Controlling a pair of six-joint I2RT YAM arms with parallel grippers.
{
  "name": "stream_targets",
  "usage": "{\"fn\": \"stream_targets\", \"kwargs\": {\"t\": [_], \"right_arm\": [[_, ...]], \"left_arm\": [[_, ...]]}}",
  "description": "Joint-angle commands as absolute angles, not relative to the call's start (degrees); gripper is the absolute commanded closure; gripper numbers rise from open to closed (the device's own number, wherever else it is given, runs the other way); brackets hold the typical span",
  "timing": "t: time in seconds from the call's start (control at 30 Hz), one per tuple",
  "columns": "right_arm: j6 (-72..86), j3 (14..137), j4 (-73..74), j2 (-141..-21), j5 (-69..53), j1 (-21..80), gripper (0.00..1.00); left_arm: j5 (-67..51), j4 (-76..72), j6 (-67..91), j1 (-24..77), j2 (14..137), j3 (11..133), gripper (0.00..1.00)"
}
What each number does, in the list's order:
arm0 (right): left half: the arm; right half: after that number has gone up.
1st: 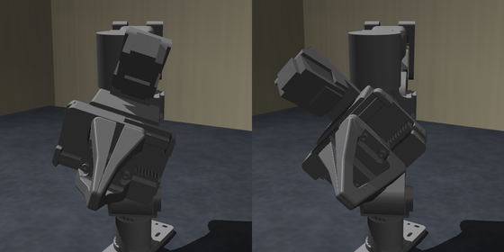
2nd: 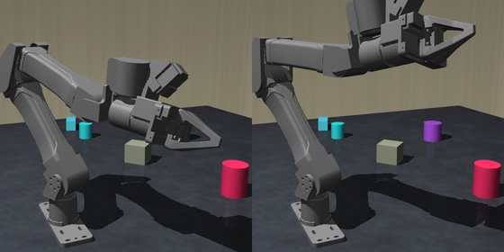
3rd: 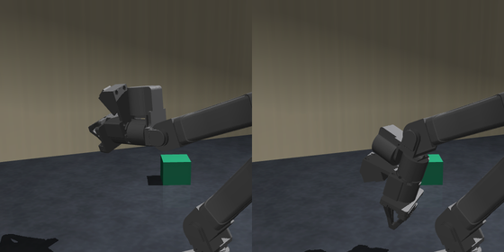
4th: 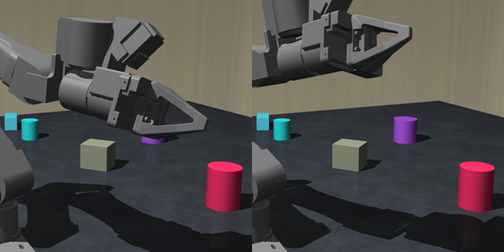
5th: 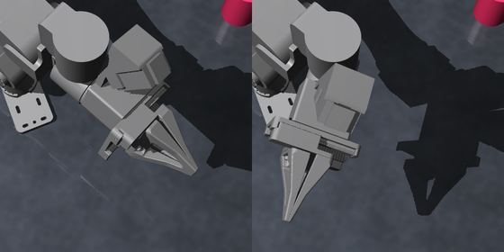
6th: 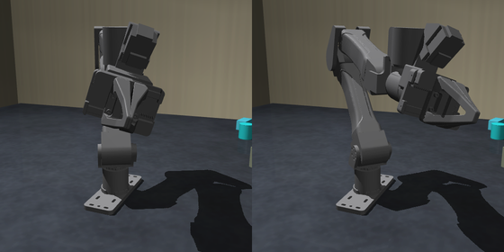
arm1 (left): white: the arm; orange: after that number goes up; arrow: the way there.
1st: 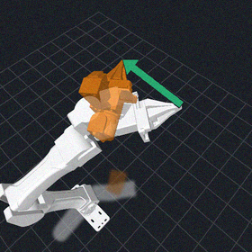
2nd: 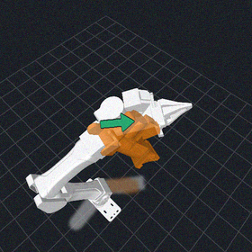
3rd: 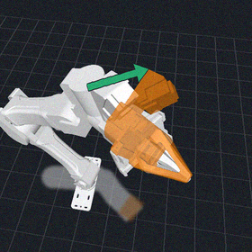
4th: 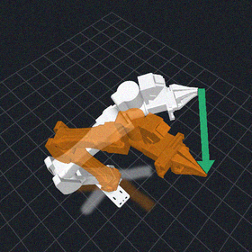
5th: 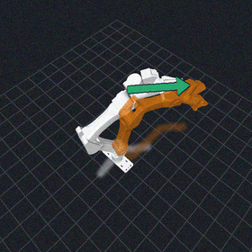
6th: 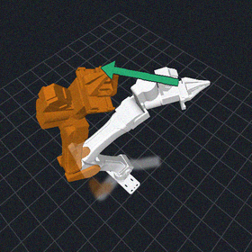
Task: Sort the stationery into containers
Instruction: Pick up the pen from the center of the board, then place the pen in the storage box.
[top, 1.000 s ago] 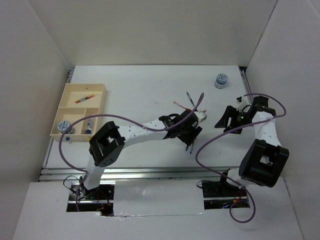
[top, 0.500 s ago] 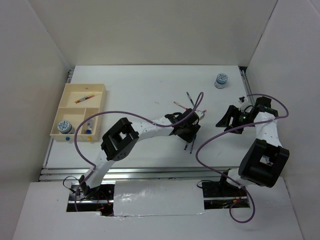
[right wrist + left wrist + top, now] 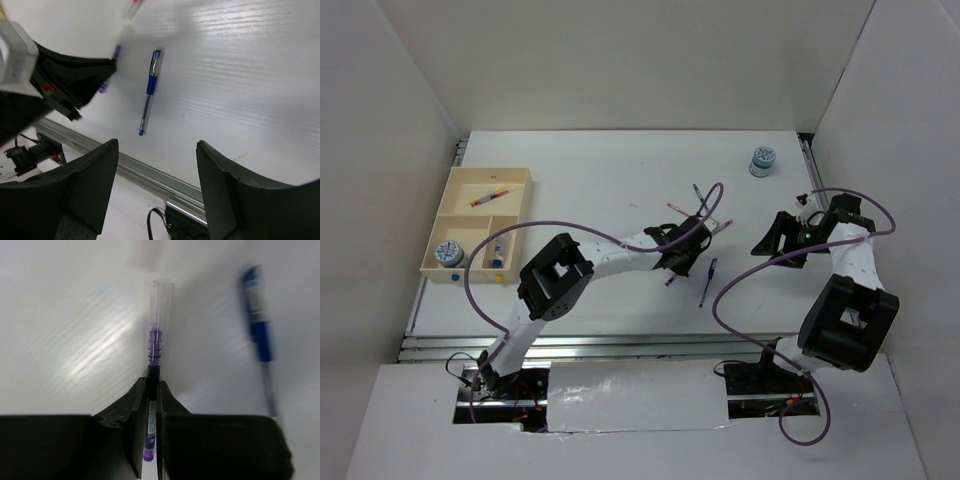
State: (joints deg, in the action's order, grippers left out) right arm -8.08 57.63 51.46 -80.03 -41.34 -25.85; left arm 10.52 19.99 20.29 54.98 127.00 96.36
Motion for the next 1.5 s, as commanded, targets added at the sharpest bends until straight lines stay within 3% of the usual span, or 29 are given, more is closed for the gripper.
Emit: {"fn": "stream_targets", "kwargs": {"t": [0.0, 0.2, 0.33, 0.47, 0.63, 0.8, 1.13, 1.47], "right_arm": [[-10.28, 59.24, 51.68, -80.42, -40.44, -24.26, 0.30], [-10.02, 59.41, 50.28, -80.68, -36.48, -16.01, 0.31], [-9.76, 60.12, 49.22, -82.09, -33.84, -9.33, 0.31], [-9.05, 63.01, 48.95, -84.72, -32.61, -3.70, 0.31], [-7.82, 65.39, 48.60, -87.62, -31.55, -0.35, 0.32], [-7.21, 65.92, 49.22, -89.12, -31.29, 2.72, 0.32], [-6.86, 65.04, 49.57, -89.12, -29.79, 2.72, 0.32], [-7.03, 65.92, 51.06, -89.30, -29.53, 2.72, 0.32]], "left_arm": [[15.48, 25.66, 17.06, 47.92, 123.76, 89.66, 1.00], [5.12, 19.52, 1.79, 35.79, 100.78, 80.17, 1.00], [-3.14, 20.65, -13.66, 24.46, 90.98, 81.82, 1.00], [-19.46, 27.75, -31.42, 5.74, 90.78, 87.52, 1.00], [-29.43, 46.46, -55.35, -10.42, 104.12, 105.52, 1.00], [-32.08, 61.24, -68.44, -16.16, 120.31, 124.44, 1.00], [-28.22, 55.20, -74.44, -16.09, 125.50, 116.63, 1.00], [-22.77, 50.36, -73.92, -15.91, 127.79, 114.26, 0.71]]}}
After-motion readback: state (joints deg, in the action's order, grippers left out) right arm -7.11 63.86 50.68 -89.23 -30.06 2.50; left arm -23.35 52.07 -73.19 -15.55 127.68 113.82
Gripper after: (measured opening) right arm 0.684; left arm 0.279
